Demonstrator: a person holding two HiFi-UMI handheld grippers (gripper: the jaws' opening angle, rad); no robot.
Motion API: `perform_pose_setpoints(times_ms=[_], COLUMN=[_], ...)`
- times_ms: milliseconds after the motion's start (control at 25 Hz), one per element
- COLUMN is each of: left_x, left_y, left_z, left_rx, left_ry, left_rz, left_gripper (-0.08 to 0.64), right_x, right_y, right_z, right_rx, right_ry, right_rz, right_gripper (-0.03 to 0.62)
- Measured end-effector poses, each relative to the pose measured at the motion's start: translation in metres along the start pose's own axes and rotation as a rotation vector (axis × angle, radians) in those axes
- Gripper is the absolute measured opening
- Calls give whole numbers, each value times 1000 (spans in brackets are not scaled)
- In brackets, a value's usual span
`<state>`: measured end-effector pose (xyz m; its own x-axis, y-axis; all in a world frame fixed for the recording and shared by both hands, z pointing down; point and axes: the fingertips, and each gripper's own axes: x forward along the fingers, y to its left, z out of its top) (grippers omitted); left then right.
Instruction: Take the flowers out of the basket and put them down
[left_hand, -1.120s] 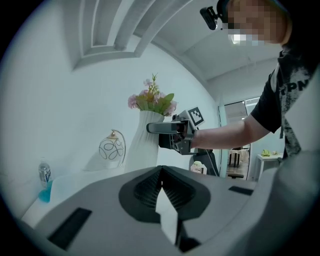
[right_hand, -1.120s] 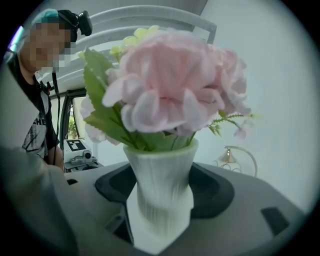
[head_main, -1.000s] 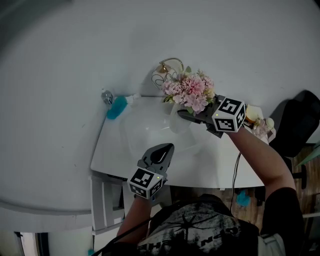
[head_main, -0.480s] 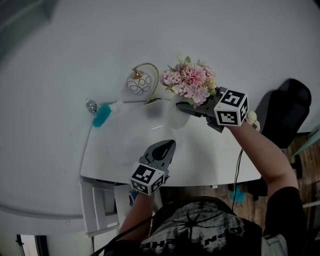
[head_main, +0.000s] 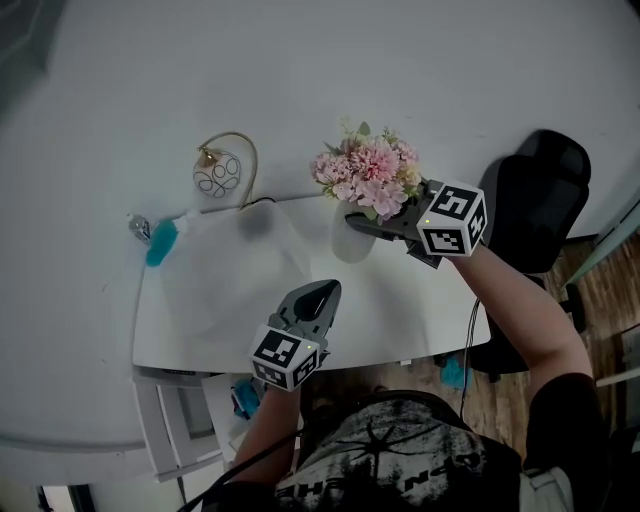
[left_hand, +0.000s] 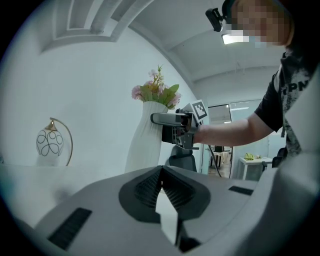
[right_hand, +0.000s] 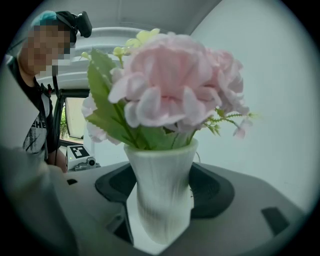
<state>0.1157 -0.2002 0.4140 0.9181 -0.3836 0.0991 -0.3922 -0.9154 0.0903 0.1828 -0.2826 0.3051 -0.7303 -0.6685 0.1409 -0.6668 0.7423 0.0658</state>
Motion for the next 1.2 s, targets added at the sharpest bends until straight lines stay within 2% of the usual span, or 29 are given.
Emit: perform_pose_setpoints(times_ms=[360,680,920,1200], left_x=[32,53,59,66], left_y=[-52,-48,-48,-46], left_z=[-16,-30,-45,-70], left_rx=[18,-7,7,-21], left_ry=[24,51,43,83], left_rz=[-28,2,56,72], left_gripper=[15,14,15,15], right_x=[-57,-63,-71,-64], right_y=[3,-8,3,19], right_z=[-60,-111,-157,-213], right_rx=[24,37,-12,42], right_ry=[19,37,77,103], right_rz=[-30,-53,-66,-74], right_gripper=[334,334,334,334])
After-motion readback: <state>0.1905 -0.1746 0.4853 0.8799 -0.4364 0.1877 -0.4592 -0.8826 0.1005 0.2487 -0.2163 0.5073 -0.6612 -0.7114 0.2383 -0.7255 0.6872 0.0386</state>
